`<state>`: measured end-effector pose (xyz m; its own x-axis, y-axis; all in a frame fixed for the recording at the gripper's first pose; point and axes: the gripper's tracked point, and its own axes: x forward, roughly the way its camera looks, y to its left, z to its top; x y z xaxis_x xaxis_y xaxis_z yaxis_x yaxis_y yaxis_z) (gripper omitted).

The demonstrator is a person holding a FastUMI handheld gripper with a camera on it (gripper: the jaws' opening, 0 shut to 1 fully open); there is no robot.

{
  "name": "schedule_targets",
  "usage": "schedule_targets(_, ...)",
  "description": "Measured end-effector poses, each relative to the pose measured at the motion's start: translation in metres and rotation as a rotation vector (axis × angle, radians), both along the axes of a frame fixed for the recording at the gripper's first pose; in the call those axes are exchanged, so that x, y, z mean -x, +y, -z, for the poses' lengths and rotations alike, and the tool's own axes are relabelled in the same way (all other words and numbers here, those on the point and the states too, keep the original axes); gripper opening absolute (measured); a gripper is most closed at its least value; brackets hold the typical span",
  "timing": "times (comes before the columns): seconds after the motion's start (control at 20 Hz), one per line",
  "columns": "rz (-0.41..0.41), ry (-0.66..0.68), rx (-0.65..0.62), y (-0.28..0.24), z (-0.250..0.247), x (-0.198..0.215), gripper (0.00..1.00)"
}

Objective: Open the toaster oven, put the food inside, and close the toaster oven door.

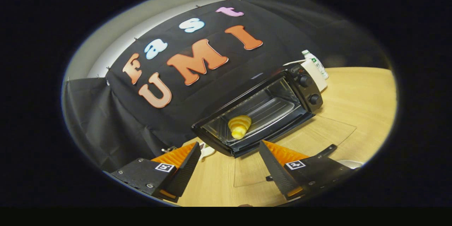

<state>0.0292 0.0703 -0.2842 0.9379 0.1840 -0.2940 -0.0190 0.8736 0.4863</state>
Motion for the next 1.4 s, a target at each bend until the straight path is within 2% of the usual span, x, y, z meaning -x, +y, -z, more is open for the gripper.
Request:
schedule_targets(0.2,0.043,-0.019,0.191,-0.035,0.001,0.029,0.98)
schedule_targets(0.4,0.024,0.000,0.297,-0.054,0.022,0.055,0.98)
schedule_targets(0.65,0.006,0.053,0.401,-0.072,0.058,0.067,0.98)
schedule_targets(1.0,-0.054,0.142,0.509,-0.073,0.109,0.060,0.99)
schedule_targets(1.4,-0.084,0.148,0.576,-0.064,0.126,0.042,0.99)
